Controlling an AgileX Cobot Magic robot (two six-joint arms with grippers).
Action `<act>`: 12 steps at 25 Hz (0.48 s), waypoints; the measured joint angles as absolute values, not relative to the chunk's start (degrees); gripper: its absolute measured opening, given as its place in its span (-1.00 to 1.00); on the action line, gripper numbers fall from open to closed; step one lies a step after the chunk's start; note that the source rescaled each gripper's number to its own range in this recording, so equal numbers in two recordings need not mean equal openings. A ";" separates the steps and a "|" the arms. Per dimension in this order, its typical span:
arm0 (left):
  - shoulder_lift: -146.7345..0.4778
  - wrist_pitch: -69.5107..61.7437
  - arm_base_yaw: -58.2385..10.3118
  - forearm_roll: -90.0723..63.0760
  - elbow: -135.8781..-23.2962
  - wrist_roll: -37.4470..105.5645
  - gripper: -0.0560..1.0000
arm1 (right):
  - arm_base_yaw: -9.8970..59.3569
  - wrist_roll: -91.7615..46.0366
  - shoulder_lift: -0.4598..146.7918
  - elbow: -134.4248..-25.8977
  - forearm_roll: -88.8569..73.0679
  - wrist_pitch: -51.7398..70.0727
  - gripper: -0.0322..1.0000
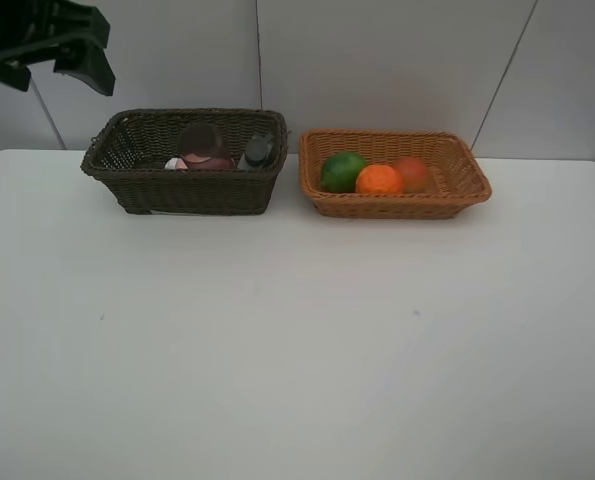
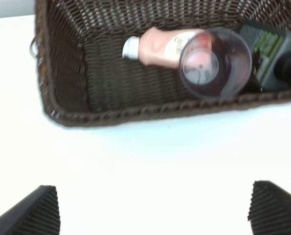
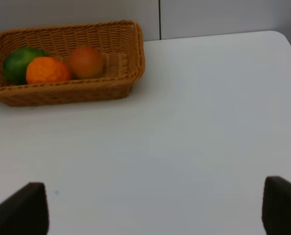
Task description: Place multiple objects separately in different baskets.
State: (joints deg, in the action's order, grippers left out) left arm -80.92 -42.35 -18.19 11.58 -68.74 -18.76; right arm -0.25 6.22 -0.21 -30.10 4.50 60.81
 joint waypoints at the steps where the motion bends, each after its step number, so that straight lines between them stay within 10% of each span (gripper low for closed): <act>1: -77.35 -42.40 -18.19 11.58 -66.68 -18.76 0.99 | -0.25 6.22 -0.21 -30.10 4.50 60.81 0.85; 12: -42.17 -51.05 -18.19 11.33 -45.87 -15.95 0.99 | -0.25 6.22 -0.21 -30.10 4.50 60.81 0.85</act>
